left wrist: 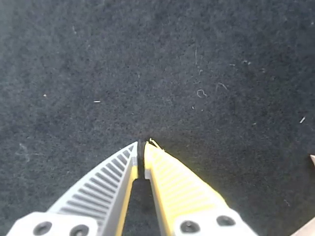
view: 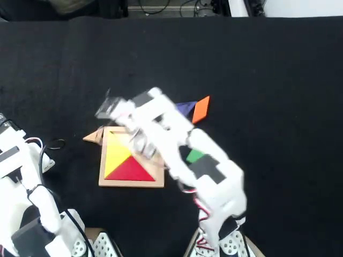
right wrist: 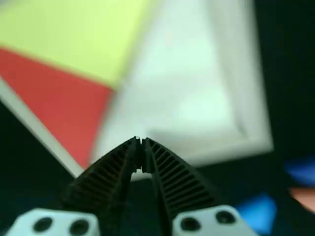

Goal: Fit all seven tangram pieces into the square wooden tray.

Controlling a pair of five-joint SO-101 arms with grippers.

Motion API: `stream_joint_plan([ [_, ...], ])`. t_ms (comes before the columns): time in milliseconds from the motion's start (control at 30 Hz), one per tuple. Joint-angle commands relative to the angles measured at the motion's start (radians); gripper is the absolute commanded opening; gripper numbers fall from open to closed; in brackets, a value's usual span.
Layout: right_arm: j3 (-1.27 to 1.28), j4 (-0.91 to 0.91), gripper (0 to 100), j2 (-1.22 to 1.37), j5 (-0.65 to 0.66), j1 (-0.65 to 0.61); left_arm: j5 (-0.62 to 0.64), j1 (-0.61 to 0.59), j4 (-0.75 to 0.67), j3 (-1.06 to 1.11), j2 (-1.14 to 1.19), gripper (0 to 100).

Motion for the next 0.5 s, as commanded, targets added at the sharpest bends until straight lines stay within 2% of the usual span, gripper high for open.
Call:
stream_joint_plan([
  [0, -0.159, 0.086, 1.1, -0.225, 0.063, 0.183, 0.002, 0.007, -0.034, -0.027, -0.021, 3],
  [100, -0.211, 0.066, 1.5, -0.332, 0.150, 0.365, 0.002, 0.010, -0.052, -0.012, -0.026, 3],
  [233, -0.203, -0.034, 3.9, -0.308, 0.199, 0.545, 0.002, 0.013, -0.052, -0.012, -0.025, 3],
  [367, -0.182, -0.157, 18.5, -0.179, 0.216, 0.612, 0.002, 0.013, -0.052, -0.013, -0.021, 3],
  [467, -0.196, -0.227, 19.8, -0.061, 0.238, 0.611, 0.002, 0.015, -0.052, -0.012, -0.021, 3],
])
